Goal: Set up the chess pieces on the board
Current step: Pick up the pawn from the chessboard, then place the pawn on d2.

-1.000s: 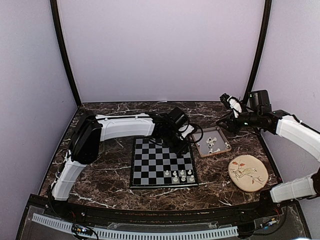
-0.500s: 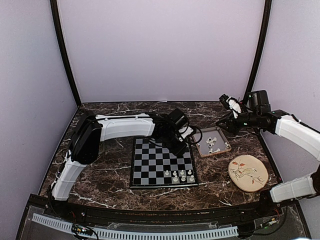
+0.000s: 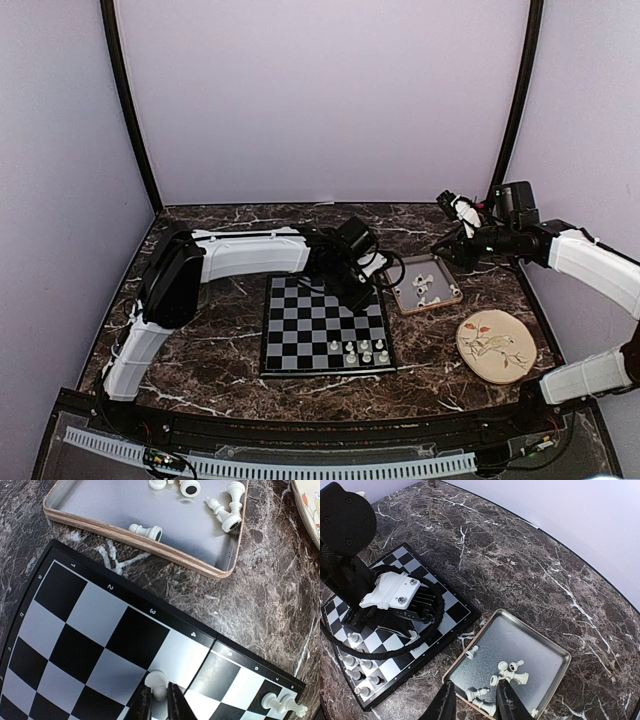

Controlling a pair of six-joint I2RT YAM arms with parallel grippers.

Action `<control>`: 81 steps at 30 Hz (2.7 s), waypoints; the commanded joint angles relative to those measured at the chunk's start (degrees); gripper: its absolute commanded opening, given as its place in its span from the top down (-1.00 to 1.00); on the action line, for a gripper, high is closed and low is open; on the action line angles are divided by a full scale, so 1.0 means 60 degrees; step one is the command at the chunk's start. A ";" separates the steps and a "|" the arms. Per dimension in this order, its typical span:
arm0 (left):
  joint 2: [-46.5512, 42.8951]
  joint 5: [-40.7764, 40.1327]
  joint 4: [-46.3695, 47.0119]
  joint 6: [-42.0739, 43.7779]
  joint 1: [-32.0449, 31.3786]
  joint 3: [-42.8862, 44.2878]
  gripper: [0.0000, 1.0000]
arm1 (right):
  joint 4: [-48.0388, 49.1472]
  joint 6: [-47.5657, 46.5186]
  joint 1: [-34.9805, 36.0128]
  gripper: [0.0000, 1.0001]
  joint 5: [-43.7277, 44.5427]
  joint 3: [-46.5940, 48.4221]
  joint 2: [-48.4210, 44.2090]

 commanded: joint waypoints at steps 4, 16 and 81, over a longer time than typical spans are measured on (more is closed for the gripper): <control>-0.0270 0.0038 -0.0188 0.0055 -0.0040 0.0431 0.84 | 0.0163 -0.0114 -0.0062 0.43 -0.0044 -0.0073 0.0061; -0.3753 -0.0553 -0.0443 -0.0037 -0.0043 -0.3049 0.88 | 0.0114 -0.0180 -0.0060 0.43 -0.0053 -0.0072 0.0143; -0.4207 -0.0428 0.1018 -0.0699 -0.0772 -0.6276 0.42 | -0.0016 -0.0436 -0.0058 0.42 -0.0156 -0.0073 0.0435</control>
